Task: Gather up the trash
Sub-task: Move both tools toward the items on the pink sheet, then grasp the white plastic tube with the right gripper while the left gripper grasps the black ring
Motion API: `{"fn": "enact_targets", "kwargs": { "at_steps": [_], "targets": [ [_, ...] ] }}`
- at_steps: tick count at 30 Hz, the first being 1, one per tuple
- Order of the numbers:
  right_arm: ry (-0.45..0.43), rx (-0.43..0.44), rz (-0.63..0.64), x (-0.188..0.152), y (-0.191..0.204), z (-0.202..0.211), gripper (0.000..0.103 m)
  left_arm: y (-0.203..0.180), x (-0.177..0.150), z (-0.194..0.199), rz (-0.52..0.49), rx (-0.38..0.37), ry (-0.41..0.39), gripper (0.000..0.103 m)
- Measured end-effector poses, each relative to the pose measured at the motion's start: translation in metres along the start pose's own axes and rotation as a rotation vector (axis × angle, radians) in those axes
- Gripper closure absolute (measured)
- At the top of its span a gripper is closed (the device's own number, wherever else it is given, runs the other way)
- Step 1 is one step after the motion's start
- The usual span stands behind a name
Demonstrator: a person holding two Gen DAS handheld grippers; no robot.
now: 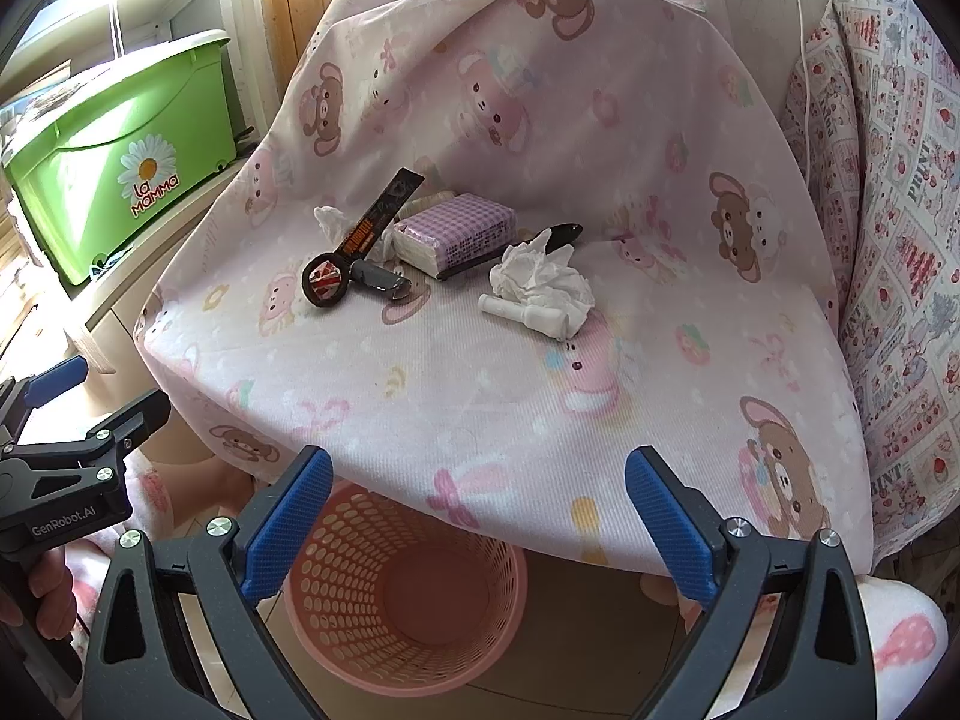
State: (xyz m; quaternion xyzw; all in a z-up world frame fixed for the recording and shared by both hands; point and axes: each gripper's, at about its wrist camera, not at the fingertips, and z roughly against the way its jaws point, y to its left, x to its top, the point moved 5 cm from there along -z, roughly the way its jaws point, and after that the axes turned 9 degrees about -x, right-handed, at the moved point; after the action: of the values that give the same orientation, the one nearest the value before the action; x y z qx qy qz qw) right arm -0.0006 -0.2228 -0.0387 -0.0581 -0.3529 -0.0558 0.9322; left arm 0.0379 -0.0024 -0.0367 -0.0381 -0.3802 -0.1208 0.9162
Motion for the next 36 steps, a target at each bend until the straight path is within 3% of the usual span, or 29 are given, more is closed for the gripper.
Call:
{"fn": "enact_targets", "kwargs": {
  "at_steps": [7,10,15,18,20,22,24,28,29,32,34,36],
  "targets": [
    [-0.012,-0.008,-0.002,0.002,-0.002,-0.001,0.004,0.001,-0.003,-0.003,-0.015,0.023,0.040,0.001],
    [-0.001,-0.003,-0.007,0.002,-0.002,-0.003,0.004,0.000,0.000,-0.002,-0.001,-0.005,-0.014,0.001],
    [0.024,0.008,-0.012,0.000,-0.002,-0.009,0.004,-0.002,0.001,0.000,-0.042,0.023,-0.017,0.001],
    [0.017,0.006,-0.006,0.000,-0.001,-0.009,0.004,-0.002,0.001,-0.003,0.006,-0.080,-0.003,0.001],
    [0.007,-0.008,0.000,0.002,-0.001,-0.008,0.004,-0.002,0.002,-0.001,0.017,-0.077,-0.039,0.003],
    [0.002,-0.007,0.000,0.004,-0.001,-0.008,0.007,-0.005,0.006,-0.003,-0.017,-0.053,-0.059,0.007],
    [0.006,0.002,-0.004,0.007,-0.001,-0.009,0.011,-0.011,0.011,-0.009,-0.043,-0.056,-0.037,0.021],
    [0.025,0.041,-0.022,0.028,-0.005,-0.015,0.022,-0.022,0.027,-0.033,-0.034,-0.117,0.092,0.042],
    [0.032,0.038,-0.025,0.036,-0.008,-0.017,0.024,-0.025,0.032,-0.039,-0.033,-0.126,0.126,0.052],
    [0.051,0.015,-0.019,0.058,-0.016,-0.025,0.030,-0.033,0.051,-0.048,-0.017,-0.208,0.155,0.055],
    [0.061,0.020,-0.014,0.070,-0.020,-0.034,0.039,-0.038,0.063,-0.054,-0.033,-0.222,0.155,0.058],
    [0.072,0.031,-0.009,0.078,-0.024,-0.044,0.044,-0.040,0.071,-0.062,-0.026,-0.253,0.179,0.067]
  ]
}}
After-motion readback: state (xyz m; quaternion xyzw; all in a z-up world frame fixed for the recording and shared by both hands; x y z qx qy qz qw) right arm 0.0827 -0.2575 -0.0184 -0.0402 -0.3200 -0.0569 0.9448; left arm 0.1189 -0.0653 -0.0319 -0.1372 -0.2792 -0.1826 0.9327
